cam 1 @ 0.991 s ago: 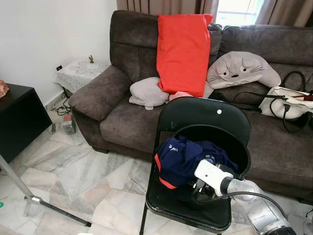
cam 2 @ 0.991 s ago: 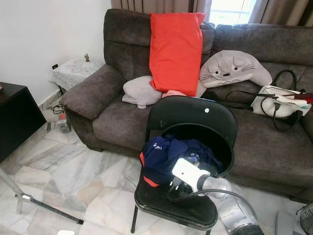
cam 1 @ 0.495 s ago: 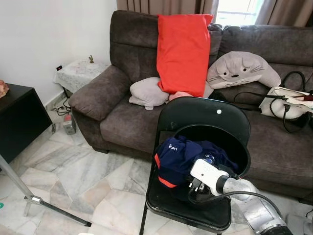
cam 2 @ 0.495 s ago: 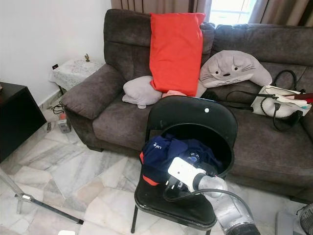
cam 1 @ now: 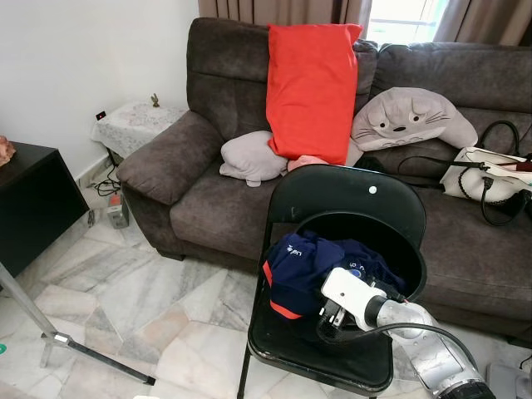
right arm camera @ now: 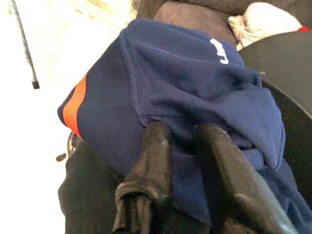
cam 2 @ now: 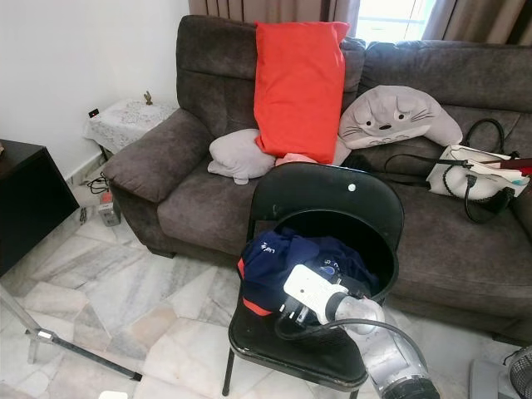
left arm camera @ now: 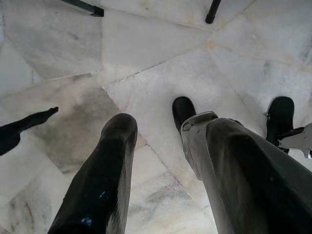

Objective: Hang hanger

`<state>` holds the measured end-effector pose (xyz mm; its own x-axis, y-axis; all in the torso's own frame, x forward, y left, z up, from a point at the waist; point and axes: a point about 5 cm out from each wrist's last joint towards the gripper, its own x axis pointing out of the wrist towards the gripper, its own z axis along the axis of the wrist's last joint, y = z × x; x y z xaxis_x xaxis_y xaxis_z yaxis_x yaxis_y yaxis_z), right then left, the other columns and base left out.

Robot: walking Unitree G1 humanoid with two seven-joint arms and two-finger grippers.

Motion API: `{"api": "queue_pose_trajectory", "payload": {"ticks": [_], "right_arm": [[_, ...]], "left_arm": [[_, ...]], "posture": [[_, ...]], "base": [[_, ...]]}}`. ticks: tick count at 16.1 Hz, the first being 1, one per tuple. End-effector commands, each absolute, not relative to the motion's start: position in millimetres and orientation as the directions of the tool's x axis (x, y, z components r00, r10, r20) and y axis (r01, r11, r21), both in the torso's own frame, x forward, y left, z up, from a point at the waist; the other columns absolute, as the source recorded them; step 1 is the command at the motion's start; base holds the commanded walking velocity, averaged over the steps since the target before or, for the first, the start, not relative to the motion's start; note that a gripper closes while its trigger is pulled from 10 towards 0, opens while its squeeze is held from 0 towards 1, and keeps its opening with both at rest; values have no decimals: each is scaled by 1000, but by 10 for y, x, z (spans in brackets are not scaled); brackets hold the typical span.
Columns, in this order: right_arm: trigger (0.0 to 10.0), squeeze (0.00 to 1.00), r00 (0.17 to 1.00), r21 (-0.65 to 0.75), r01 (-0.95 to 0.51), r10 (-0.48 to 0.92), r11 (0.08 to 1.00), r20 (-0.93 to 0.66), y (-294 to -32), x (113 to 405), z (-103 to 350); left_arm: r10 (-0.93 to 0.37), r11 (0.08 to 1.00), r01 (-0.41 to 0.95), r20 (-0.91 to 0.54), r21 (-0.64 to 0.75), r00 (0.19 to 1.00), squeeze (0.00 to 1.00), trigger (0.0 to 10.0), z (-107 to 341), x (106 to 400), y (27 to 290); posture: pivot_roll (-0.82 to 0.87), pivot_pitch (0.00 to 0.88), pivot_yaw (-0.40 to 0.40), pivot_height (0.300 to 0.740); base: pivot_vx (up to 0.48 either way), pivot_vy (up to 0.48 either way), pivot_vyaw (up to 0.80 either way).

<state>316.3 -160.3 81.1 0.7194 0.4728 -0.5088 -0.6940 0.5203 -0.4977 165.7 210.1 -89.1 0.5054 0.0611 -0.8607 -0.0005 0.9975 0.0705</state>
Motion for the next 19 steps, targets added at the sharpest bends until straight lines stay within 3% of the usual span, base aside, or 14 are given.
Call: {"api": "queue_pose_trajectory", "payload": {"ticks": [1,7,14,15,16,17,19], "right_arm": [[0,0,728,-490,-684,461,541,-508,-1599,3195,835],[0,0,769,-489,-629,389,605,-508,-1651,3221,819],[0,0,859,-469,-512,427,720,-282,-1552,3369,1314],[8941,0,848,-461,-529,446,712,-285,-1532,3332,1334],[10000,345,844,-459,-537,449,708,-294,-1531,3316,1324],[10000,1000,799,-433,-601,497,672,-338,-1512,3232,1284],[10000,1000,709,-470,-705,550,531,-441,-1562,3071,1236]], "left_arm": [[67,996,11,-867,84,494,0,10000,-895,1644,2118],[67,996,12,-867,84,494,0,10000,-888,1659,2125],[74,995,17,-864,95,497,0,10000,-877,1675,2143],[75,995,18,-865,97,497,0,10000,-877,1674,2145],[76,995,18,-865,97,497,0,10000,-877,1674,2146],[75,995,17,-865,96,496,0,10000,-878,1672,2145],[74,995,20,-866,97,494,0,10000,-880,1668,2144]], "posture": [[-101,0,34,740],[-103,16,43,740],[-107,26,48,740],[-109,28,48,740],[-109,28,48,740],[-107,30,49,740],[-109,23,49,740]], "base": [[0,0,0],[0,0,0],[0,0,0],[0,0,0],[0,0,0],[0,0,0],[0,0,0]]}}
